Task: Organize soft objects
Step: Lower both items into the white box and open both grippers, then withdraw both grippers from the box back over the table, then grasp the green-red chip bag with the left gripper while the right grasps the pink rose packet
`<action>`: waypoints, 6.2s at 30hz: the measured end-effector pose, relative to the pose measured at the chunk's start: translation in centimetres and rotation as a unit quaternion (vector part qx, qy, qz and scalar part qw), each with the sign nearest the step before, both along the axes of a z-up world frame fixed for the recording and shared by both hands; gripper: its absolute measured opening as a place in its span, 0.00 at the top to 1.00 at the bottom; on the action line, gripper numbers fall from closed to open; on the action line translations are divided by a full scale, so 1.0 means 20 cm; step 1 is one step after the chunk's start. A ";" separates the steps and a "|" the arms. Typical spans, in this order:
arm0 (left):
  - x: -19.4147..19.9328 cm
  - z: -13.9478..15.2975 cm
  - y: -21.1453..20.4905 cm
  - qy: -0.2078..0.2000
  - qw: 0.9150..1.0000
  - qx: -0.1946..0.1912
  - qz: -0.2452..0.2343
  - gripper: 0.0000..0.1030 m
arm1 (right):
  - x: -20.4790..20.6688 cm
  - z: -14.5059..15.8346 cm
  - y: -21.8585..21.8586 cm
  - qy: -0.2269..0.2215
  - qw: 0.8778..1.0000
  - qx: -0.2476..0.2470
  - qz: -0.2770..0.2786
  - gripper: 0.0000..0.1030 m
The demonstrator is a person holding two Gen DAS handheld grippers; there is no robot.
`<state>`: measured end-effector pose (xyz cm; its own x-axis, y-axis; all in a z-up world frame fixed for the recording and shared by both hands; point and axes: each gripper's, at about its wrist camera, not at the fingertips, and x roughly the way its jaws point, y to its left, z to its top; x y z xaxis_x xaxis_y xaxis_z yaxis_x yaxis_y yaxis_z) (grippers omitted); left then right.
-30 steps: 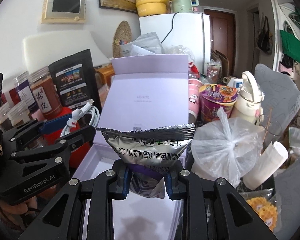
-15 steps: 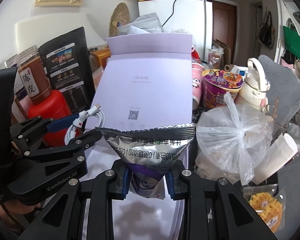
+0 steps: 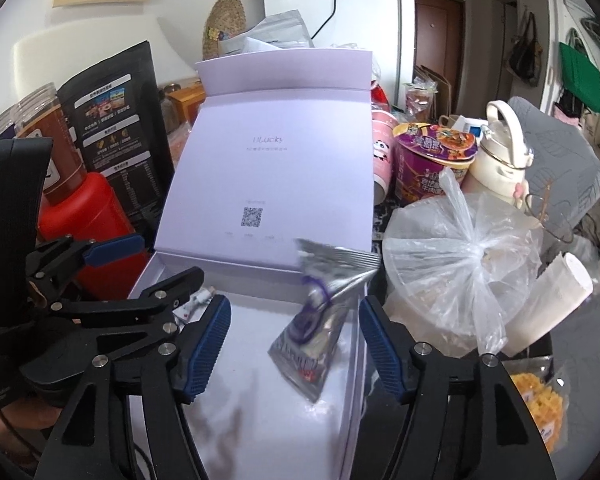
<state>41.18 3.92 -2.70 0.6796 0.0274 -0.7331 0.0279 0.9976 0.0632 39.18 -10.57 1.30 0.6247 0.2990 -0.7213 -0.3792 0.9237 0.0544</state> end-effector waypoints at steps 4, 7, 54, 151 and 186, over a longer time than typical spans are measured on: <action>-0.02 0.03 0.00 -0.010 1.000 0.000 0.005 0.20 | 0.00 0.02 -0.02 -0.001 1.000 0.006 -0.006 0.30; -0.03 0.04 0.01 -0.014 1.000 0.001 0.007 0.20 | 0.00 0.02 -0.02 -0.002 1.000 0.004 -0.007 0.30; -0.90 0.72 0.03 -0.160 0.987 -0.003 0.012 0.20 | -0.85 0.62 -0.13 -0.134 0.991 0.018 -0.011 0.30; -1.22 -0.41 -0.04 0.072 0.994 -0.065 -0.040 0.20 | -1.16 -0.32 -0.32 0.057 0.984 0.159 -0.062 0.24; -1.27 -0.33 0.08 0.030 0.992 -0.122 -0.026 0.48 | -1.05 -0.31 -0.29 0.051 0.964 0.252 -0.062 0.89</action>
